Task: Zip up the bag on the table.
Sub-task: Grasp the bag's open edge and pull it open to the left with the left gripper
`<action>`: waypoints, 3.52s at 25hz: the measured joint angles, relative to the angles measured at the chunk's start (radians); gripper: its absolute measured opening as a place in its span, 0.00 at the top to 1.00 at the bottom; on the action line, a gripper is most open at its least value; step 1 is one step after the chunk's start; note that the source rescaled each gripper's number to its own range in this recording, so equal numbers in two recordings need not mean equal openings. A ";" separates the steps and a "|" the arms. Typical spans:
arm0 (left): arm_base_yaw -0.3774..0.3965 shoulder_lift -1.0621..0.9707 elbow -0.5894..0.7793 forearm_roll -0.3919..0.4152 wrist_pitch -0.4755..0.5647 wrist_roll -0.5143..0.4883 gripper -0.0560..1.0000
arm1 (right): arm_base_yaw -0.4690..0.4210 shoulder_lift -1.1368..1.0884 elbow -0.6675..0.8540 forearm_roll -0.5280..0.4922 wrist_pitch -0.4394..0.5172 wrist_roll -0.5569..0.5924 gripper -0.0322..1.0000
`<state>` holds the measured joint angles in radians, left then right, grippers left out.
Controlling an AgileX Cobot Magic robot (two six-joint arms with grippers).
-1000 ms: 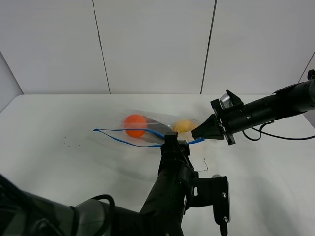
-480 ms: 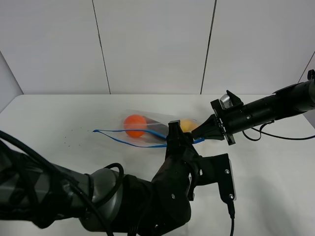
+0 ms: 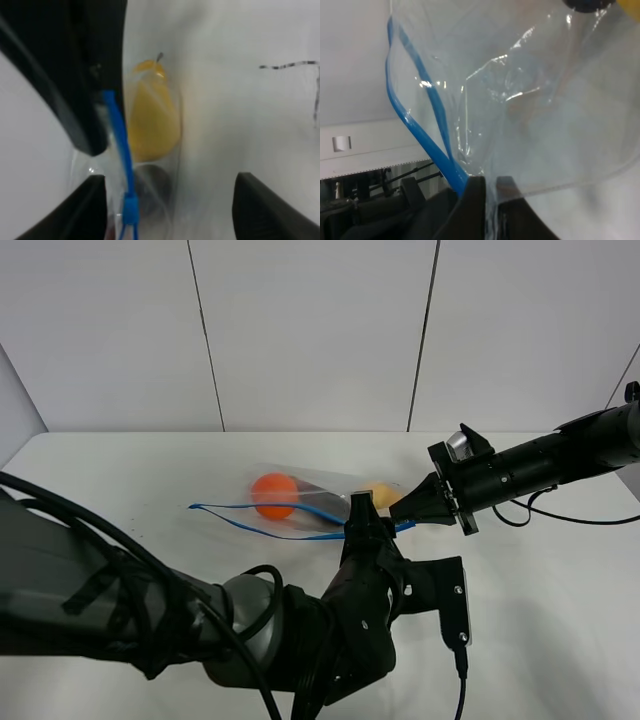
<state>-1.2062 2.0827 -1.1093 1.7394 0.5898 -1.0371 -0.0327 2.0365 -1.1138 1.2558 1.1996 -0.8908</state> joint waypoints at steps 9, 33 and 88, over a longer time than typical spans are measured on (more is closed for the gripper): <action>0.002 0.003 -0.023 0.000 0.005 0.027 0.50 | 0.000 0.000 0.000 -0.004 0.000 0.000 0.97; 0.026 0.003 -0.023 0.001 0.011 0.068 0.94 | 0.000 0.000 0.000 -0.011 0.000 0.000 0.97; 0.217 -0.042 0.059 -0.021 0.130 0.165 0.95 | 0.006 0.000 -0.007 -0.014 -0.008 0.001 0.97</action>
<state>-0.9891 2.0408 -1.0498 1.7182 0.7197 -0.8718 -0.0264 2.0365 -1.1206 1.2415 1.1920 -0.8900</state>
